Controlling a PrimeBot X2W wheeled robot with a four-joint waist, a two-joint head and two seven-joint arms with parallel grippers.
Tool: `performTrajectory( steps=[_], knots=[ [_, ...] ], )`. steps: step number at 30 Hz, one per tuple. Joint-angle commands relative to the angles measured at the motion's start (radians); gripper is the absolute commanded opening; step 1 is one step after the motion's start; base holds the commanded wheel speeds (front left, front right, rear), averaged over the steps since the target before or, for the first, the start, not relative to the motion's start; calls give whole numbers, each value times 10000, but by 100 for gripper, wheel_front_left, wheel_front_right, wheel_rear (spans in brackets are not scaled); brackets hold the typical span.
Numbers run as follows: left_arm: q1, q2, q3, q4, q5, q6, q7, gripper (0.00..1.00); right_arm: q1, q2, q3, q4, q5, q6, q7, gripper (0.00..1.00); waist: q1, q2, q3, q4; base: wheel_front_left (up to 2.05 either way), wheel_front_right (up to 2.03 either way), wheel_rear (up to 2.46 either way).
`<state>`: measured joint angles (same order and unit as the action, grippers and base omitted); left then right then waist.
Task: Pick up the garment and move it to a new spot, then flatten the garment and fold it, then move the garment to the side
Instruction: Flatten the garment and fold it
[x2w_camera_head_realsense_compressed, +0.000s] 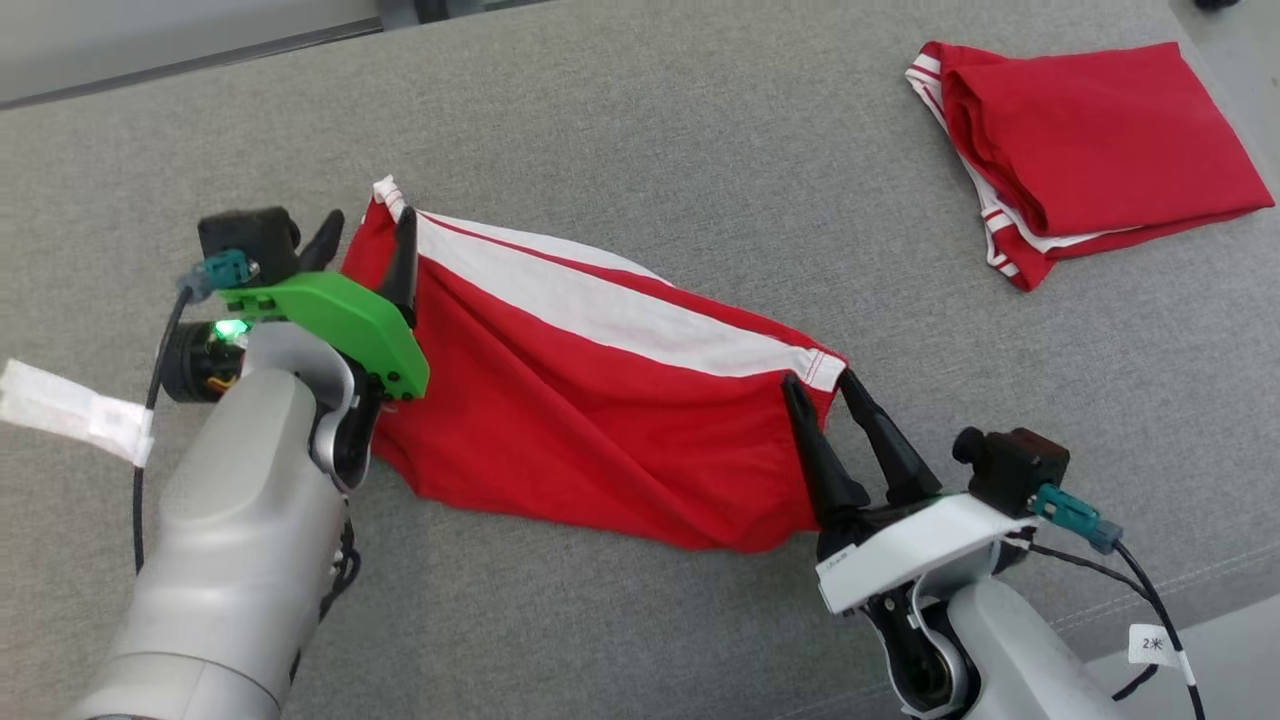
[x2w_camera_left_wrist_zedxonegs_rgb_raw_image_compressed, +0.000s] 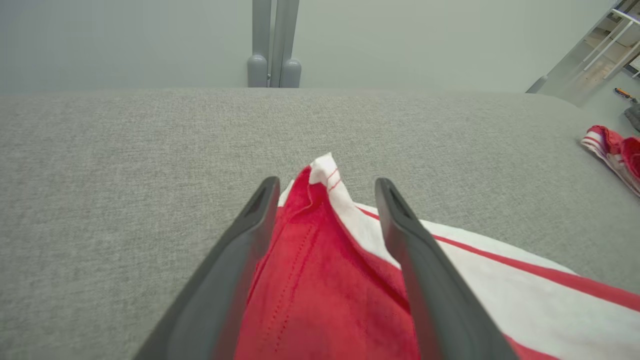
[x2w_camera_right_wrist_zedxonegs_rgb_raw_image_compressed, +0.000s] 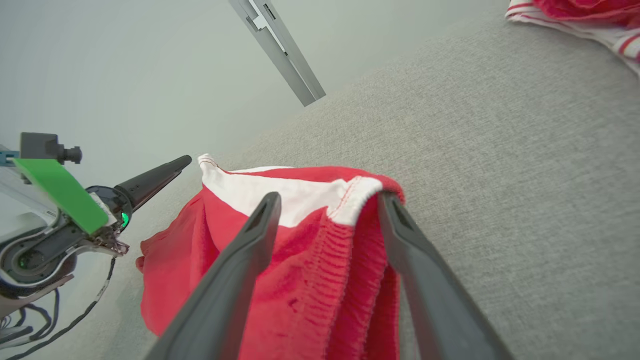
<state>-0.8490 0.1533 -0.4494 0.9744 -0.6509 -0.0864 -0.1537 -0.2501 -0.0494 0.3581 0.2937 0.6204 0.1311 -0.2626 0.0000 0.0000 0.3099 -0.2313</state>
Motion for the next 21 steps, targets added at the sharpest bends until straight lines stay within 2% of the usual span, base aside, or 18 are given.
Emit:
performTrajectory(
  steps=[1, 7, 14, 21],
  knots=[
    [396, -17, 24, 9, -143, -81, -146, 100, 266, -24, -153, 2, -173, -10, -28, 100, 0, 0, -342, 233, 0, 0, 0],
    [1606, -1, -3, -132, -388, -161, -354, 100, 1141, -26, -1128, -56, -1037, -10, -28, 100, 0, 0, -1066, 578, 0, 0, 0],
    [2416, 47, 6, -289, -700, 72, 401, 100, 1879, -21, -1909, -500, -1842, -10, -27, 100, 0, 0, -1479, 755, 0, 0, 0],
    [2367, 174, 208, -305, -924, 856, 1166, 100, 1952, -20, -1934, -899, -2041, -10, 47, 100, 0, 0, -1390, 534, 0, 0, 0]
  ],
)
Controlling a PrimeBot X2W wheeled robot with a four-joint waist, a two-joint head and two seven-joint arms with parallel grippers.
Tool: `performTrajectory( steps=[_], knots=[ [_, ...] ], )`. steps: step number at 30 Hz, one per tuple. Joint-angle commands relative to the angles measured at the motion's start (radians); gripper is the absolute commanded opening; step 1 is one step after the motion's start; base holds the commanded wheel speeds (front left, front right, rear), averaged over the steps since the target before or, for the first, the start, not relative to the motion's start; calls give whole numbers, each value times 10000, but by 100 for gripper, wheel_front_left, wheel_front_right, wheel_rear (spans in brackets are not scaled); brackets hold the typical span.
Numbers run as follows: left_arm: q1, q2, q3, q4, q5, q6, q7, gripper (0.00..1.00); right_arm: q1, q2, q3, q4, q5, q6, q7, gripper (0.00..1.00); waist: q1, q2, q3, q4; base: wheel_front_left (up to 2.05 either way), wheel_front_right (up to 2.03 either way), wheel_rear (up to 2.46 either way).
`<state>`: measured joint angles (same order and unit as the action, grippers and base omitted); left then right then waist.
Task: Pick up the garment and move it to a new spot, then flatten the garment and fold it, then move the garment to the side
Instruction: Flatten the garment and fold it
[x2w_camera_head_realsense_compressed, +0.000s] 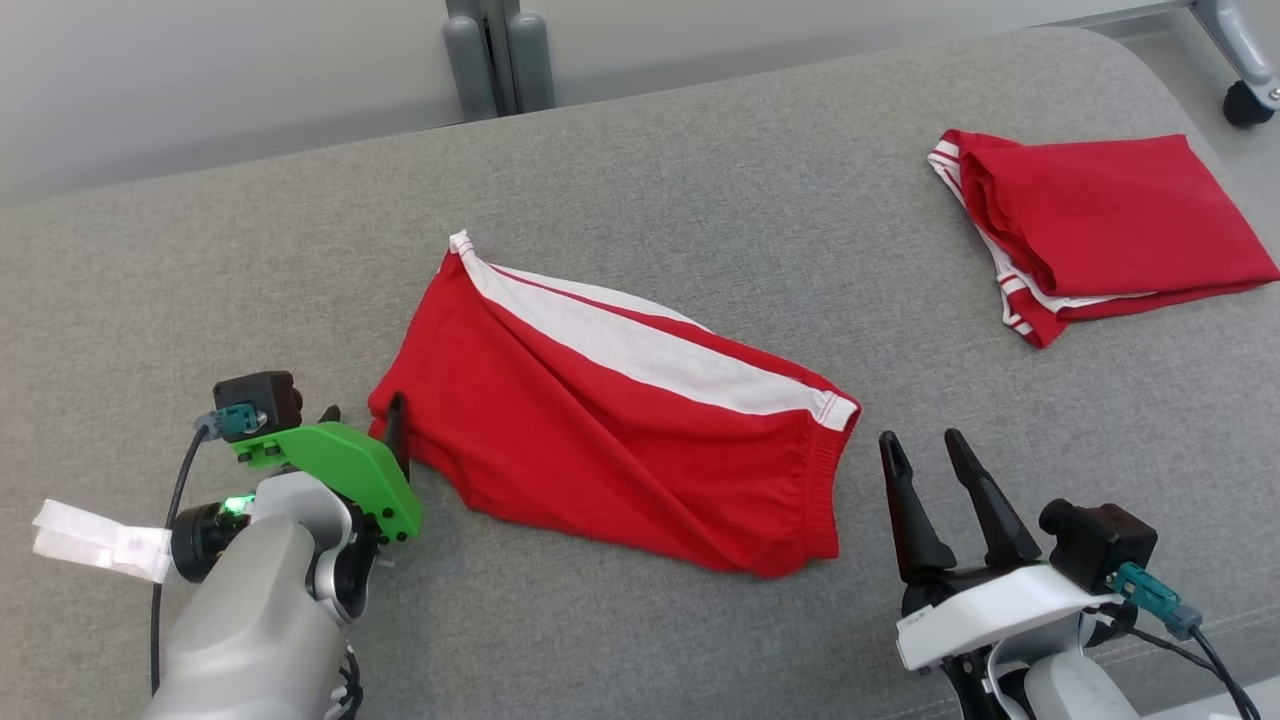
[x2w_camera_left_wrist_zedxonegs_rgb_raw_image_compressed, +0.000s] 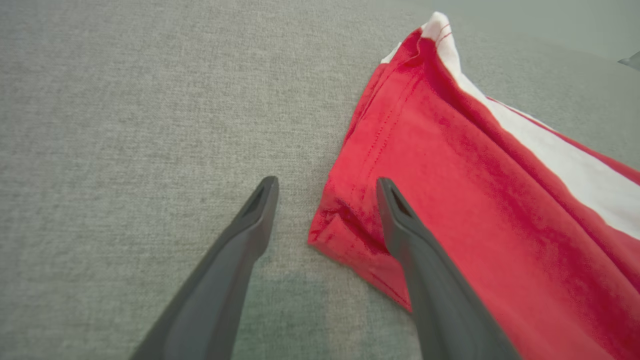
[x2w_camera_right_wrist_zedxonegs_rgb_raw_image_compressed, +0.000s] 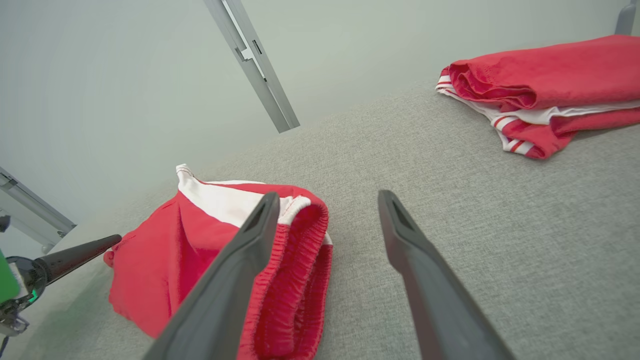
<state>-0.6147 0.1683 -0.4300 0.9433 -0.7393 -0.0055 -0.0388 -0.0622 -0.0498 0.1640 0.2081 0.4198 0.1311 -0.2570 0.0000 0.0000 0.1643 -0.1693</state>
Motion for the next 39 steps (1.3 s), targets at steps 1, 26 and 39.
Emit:
performTrajectory(
  steps=[1, 26, 39],
  knots=[
    [23, 25, 36, 40, -85, 137, 143, 100, 71, -18, 27, -83, -27, -10, 3, 100, 0, 0, 80, -119, 0, 0, 0],
    [1586, 14, 201, -1503, -732, 188, 346, 0, 436, -21, -593, -248, -216, -10, 82, 100, 0, 0, -619, 437, 0, 0, 0],
    [4568, -488, 139, -4373, -1117, 1065, -203, 0, 833, -17, -1674, -517, -650, -10, 641, 100, 0, 0, -1343, 2107, 0, 0, 0]
  ],
)
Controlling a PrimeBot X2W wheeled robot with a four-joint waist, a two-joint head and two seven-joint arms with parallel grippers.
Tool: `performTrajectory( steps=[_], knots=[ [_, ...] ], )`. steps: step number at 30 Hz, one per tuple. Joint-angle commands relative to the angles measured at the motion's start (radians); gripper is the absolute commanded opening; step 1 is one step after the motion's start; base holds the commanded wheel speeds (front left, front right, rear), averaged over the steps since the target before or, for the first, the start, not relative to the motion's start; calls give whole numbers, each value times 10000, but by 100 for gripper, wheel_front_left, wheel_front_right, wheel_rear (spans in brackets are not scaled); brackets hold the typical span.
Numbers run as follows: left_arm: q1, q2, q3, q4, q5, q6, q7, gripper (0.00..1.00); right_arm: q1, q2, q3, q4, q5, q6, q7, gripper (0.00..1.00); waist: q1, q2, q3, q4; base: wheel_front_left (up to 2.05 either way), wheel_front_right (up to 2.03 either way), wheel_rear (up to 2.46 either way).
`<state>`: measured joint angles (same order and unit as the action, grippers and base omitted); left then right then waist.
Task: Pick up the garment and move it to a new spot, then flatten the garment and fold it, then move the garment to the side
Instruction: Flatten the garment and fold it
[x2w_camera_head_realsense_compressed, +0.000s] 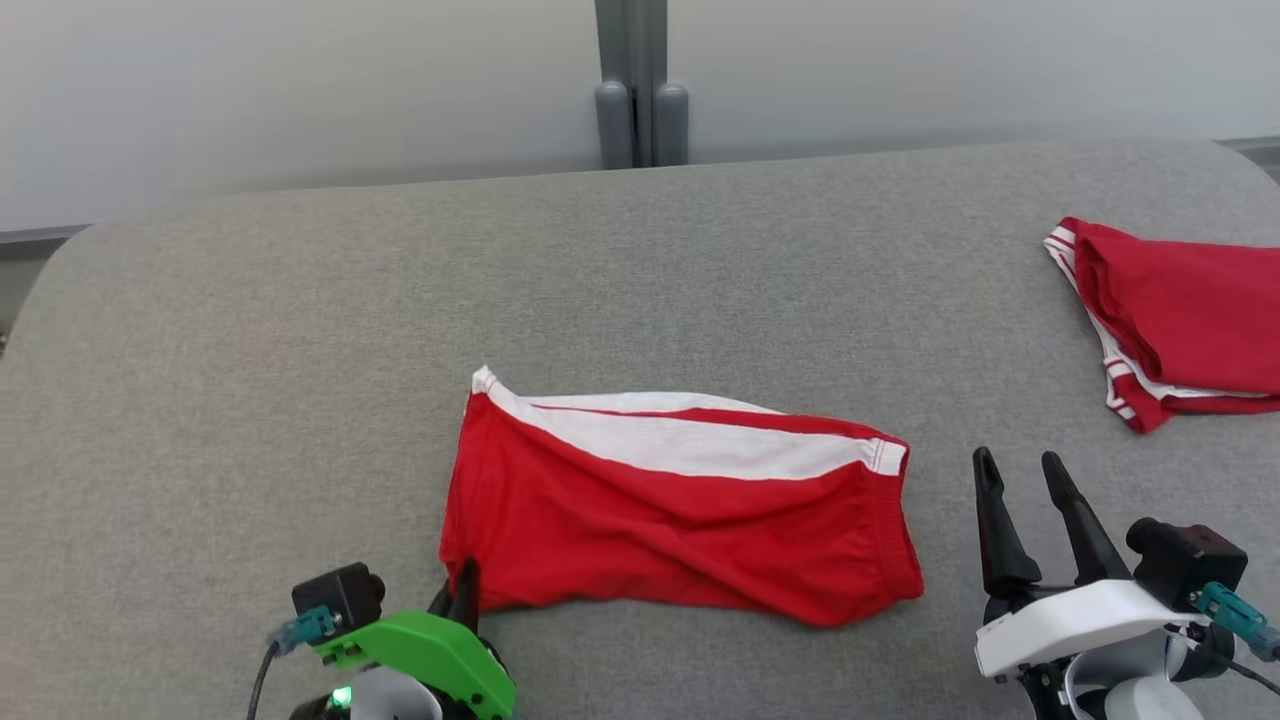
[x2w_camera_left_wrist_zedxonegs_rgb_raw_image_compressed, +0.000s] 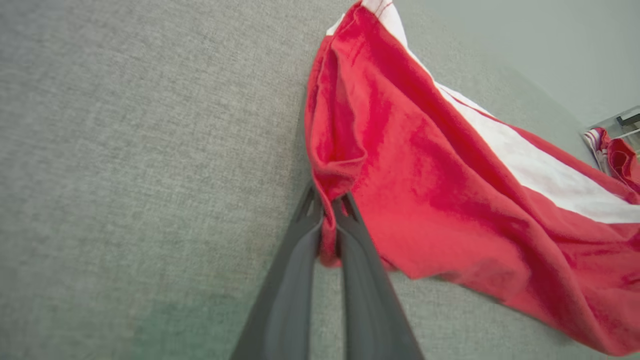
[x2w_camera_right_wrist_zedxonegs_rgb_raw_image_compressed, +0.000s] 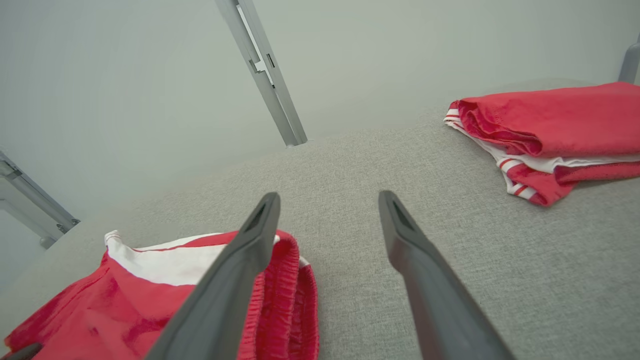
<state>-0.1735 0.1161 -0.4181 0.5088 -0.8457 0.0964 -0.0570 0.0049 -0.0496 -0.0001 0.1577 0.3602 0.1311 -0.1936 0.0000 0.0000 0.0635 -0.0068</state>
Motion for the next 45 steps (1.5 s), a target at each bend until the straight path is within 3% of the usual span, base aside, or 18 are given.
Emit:
performTrajectory(
  steps=[1, 7, 9, 10, 18, 23, 34, 40, 45],
  knots=[
    [316, 19, -3, -220, -70, 109, -13, 0, 162, -21, -69, -42, -57, -10, 60, 100, 0, 0, -361, 555, 0, 0, 0],
    [1078, 14, -99, -1222, -81, 471, 33, 0, 236, -21, -166, -211, -127, -10, 275, 100, 0, 0, -445, 897, 0, 0, 0],
    [1178, 36, -94, -1397, -19, 543, -83, 52, 251, -22, -170, -239, -149, -10, 328, 100, 0, 0, -453, 931, 0, 0, 0],
    [1208, 43, -88, -1449, 26, 559, -158, 100, 256, -22, -169, -246, -149, -10, 347, 100, 0, 0, -462, 941, 0, 0, 0],
    [951, 388, -291, -1692, 950, 439, -1343, 100, 365, -22, -227, -268, -197, -10, 495, 100, 0, 0, -652, 888, 0, 0, 0],
    [691, 657, -417, -2143, 1811, 386, -1891, 100, 501, -5, -807, 107, -239, -7, 1012, 100, 0, 0, -832, 827, 0, 0, 0],
    [1051, 855, -14, -2748, 2644, 793, -2085, 100, 136, -22, -294, 49, -649, -7, 3063, 100, 0, 0, -1051, 1052, 0, 0, 0],
    [1211, 678, 94, -2916, 2745, 793, -2082, 100, -280, -31, 257, 367, -870, -7, 4120, 100, 0, 0, -1010, 1440, 0, 0, 0],
    [1222, 520, 208, -2973, 2844, 729, -2086, 100, -604, -174, 30, 1119, -1309, -8, 4842, 100, 0, 0, -925, 1818, 0, 0, 0]
  ],
)
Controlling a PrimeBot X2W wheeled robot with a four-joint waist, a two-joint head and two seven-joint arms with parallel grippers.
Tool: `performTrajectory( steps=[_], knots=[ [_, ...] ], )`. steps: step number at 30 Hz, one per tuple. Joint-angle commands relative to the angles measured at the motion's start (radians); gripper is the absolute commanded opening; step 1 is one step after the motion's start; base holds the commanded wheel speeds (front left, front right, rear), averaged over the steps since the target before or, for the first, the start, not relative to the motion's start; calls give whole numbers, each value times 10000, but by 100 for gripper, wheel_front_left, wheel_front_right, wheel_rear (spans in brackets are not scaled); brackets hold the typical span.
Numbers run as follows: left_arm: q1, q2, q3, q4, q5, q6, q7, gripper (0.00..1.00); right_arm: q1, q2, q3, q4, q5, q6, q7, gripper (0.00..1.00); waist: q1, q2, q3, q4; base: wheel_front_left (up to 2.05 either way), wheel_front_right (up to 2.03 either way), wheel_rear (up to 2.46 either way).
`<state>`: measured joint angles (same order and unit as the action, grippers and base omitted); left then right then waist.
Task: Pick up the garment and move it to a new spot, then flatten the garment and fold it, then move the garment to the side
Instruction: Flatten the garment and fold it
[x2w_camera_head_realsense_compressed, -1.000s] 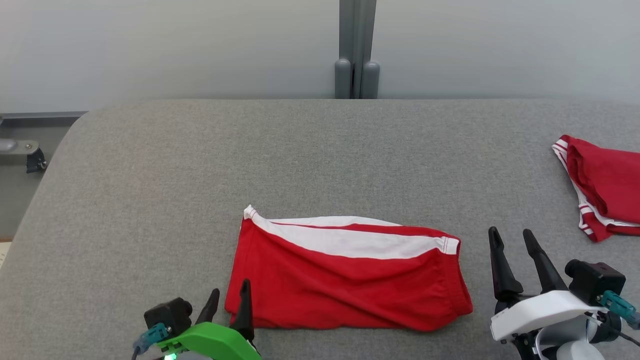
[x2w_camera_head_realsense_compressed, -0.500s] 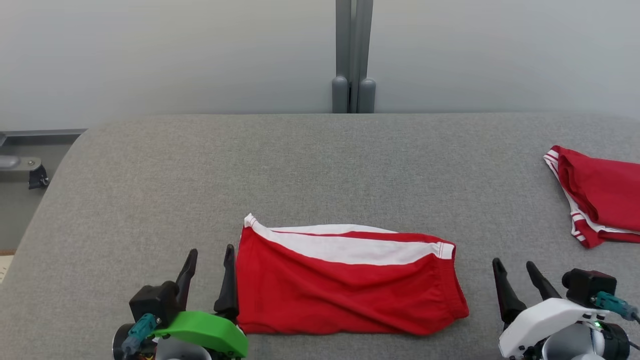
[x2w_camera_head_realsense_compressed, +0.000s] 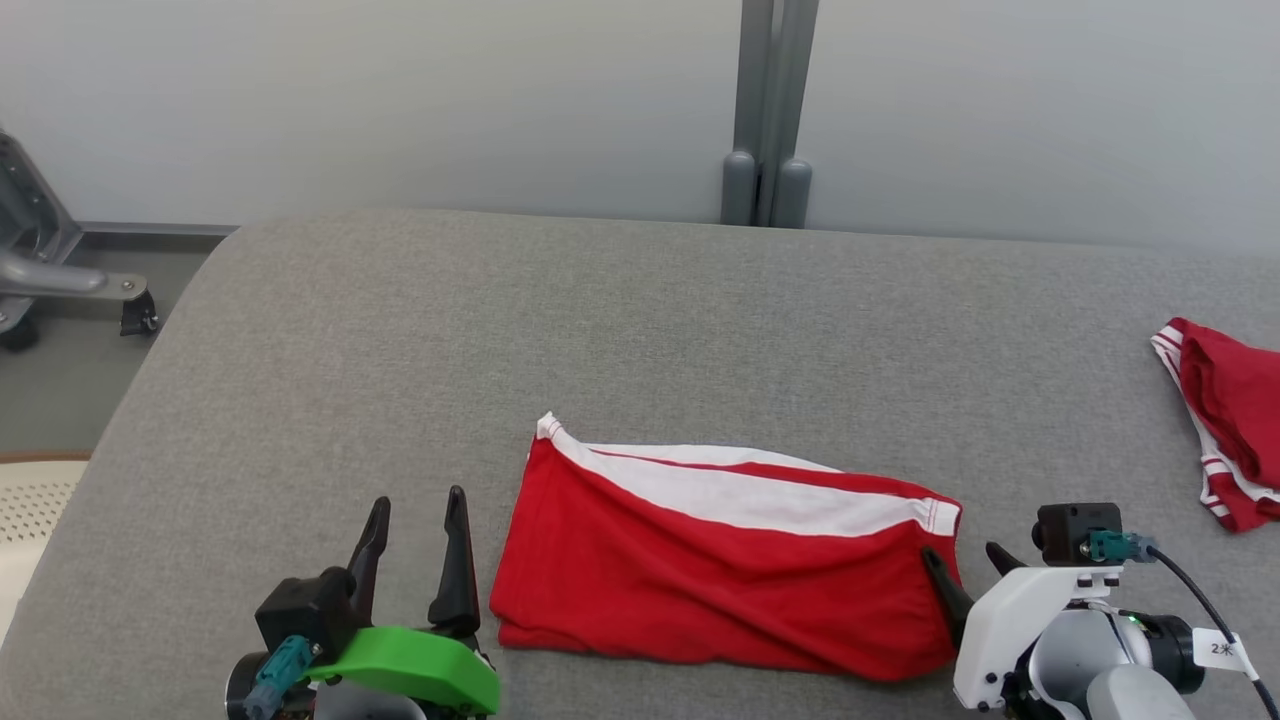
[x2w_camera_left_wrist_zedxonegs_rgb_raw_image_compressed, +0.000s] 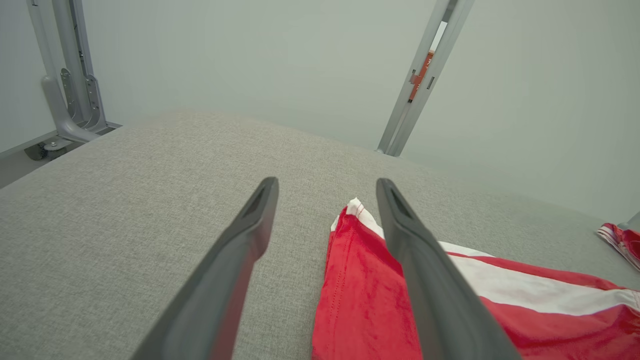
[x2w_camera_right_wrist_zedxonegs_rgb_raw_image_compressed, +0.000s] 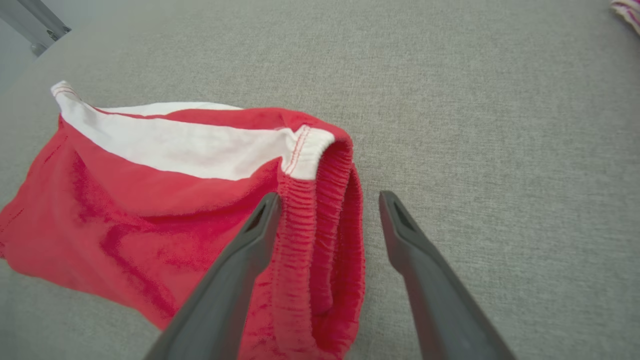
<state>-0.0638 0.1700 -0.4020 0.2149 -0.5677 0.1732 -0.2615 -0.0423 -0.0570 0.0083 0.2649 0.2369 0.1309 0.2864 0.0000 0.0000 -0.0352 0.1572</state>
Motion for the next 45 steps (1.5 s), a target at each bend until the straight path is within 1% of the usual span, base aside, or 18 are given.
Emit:
performTrajectory(
  steps=[1, 4, 9, 15, 16, 18, 19, 20, 21, 22, 24, 29, 32, 35, 38, 41, 45],
  knots=[
    [118, -50, 72, -46, 76, -51, -38, 100, -189, -107, -96, 190, -118, -5, 116, 100, 0, 0, 81, 245, 0, 0, 0],
    [102, -154, 244, -136, 159, -132, -36, 100, -423, -144, -253, 706, -107, -6, 306, 100, 0, 0, 157, 465, 0, 0, 0],
    [150, -207, 433, -189, 364, -282, -37, 100, -888, -394, -246, 1755, 303, -6, 649, 100, 0, 0, 256, 746, 0, 0, 0],
    [50, -188, 502, 17, 500, -495, -38, 100, -1392, -586, -219, 2879, 845, -6, 1024, 100, 0, 0, 375, 861, 0, 0, 0],
    [19, -181, 504, 44, 514, -505, -38, 100, -1440, -602, -193, 3052, 925, -8, 1090, 87, 0, 0, 389, 857, 0, 0, 0],
    [-44, -194, 517, 86, 546, -569, -38, 100, -1539, -657, -89, 3397, 1065, -12, 1193, 42, 0, 0, 426, 829, 0, 0, 0],
    [-74, -207, 531, 99, 556, -573, -38, 100, -1589, -655, -31, 3550, 1175, -12, 1255, 38, 0, 0, 448, 794, 0, 0, 0],
    [-99, -213, 541, 115, 566, -590, -38, 100, -1648, -637, 18, 3660, 1306, -14, 1281, 38, 0, 0, 460, 762, 0, 0, 0],
    [-107, -213, 572, 127, 582, -585, -39, 100, -1727, -616, 47, 3790, 1499, -16, 1305, 12, 0, 0, 476, 688, 0, 0, 0],
    [-105, -209, 576, 146, 594, -591, -39, 100, -1789, -618, 65, 3887, 1677, -17, 1349, 0, 0, 0, 487, 618, 0, 0, 0],
    [-93, -178, 593, 188, 608, -575, -39, 100, -1986, -682, 160, 4010, 1968, -17, 1379, 0, 0, 0, 516, 428, 0, 0, 0],
    [-102, -138, 654, 168, 615, -542, -39, 100, -2445, -1271, 371, 3970, 2560, -25, 1368, 0, 0, 0, 571, -153, 0, 0, 0],
    [-102, -169, 668, 151, 595, -557, -39, 100, -2538, -1675, 491, 3718, 2936, -17, 1504, 0, 0, 0, 605, -484, 0, 0, 0],
    [-110, -236, 650, 203, 606, -560, -39, 100, -2441, -2271, 481, 3333, 3301, -14, 1712, 0, 0, 0, 649, -796, 0, 0, 0],
    [-160, -319, 617, 249, 635, -593, -39, 100, -2228, -2664, 416, 2894, 3652, -13, 1948, 0, 0, 0, 693, -967, 0, 0, 0],
    [-200, -384, 604, 282, 675, -616, -39, 100, -2034, -2718, 384, 2256, 4262, -9, 2318, 0, 0, 0, 719, -1042, 0, 0, 0],
    [-242, -429, 602, 333, 696, -679, -39, 100, -1707, -2345, 400, 1223, 5120, -10, 2773, 0, 0, 0, 735, -1012, 0, 0, 0]
  ],
)
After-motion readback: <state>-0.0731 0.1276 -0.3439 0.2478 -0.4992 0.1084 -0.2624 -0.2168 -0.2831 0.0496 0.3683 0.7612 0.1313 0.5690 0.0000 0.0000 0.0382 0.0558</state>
